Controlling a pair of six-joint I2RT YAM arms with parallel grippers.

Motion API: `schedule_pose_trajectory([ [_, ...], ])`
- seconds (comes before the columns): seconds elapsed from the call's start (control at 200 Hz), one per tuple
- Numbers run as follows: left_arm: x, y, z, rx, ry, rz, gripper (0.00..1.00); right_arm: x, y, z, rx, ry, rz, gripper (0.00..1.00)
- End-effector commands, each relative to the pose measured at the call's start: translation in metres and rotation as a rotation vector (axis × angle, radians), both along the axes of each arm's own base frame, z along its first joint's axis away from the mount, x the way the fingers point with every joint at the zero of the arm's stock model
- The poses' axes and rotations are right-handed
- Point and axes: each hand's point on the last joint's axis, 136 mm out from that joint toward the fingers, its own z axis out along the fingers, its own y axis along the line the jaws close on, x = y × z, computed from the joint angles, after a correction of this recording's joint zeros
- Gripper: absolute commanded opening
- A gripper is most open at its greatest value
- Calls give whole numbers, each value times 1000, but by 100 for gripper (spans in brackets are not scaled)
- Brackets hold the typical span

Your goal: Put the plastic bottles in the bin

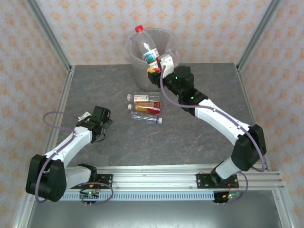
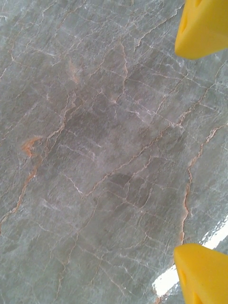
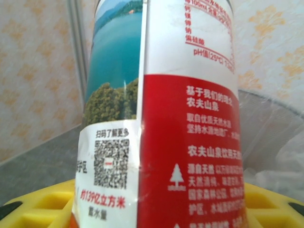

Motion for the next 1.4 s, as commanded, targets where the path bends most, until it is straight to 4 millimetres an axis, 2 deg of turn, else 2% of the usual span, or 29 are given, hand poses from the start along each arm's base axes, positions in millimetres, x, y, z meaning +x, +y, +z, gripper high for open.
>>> schedule_pose_trajectory([
  [0.0, 4, -2, -3, -12, -2, -21, 100, 22, -6, 3, 5, 42, -49, 38],
  [0.25, 11, -9, -5, -25, 15, -64, 100, 78, -18, 13, -6, 80, -166, 38],
  [0.49, 14, -14, -10, -42, 26, -84, 100, 122, -17, 3, -52, 107, -240, 39],
  [0.581, 17, -17, -11, -49, 24, -105, 100, 134, -19, -2, -73, 128, -280, 42],
  [0.646, 19, -19, -10, -55, 19, -126, 100, 140, -20, -8, -80, 135, -301, 50],
  [0.756, 21, -22, -7, -58, 4, -150, 100, 144, -21, -11, -95, 127, -315, 69],
  [0.916, 26, -24, -2, -50, -9, -180, 100, 145, -26, -10, -118, 129, -339, 83],
  [1.016, 31, -29, -1, -65, -21, -208, 100, 142, -29, -9, -121, 131, -346, 85],
  [1.106, 41, -42, 0, -108, -55, -269, 100, 137, -33, -7, -122, 128, -353, 86],
  [1.211, 51, -53, 6, -135, -88, -328, 100, 128, -39, -4, -116, 117, -358, 87],
  [1.396, 68, -59, 21, -116, -118, -395, 100, 107, -51, -4, -92, 110, -356, 90],
])
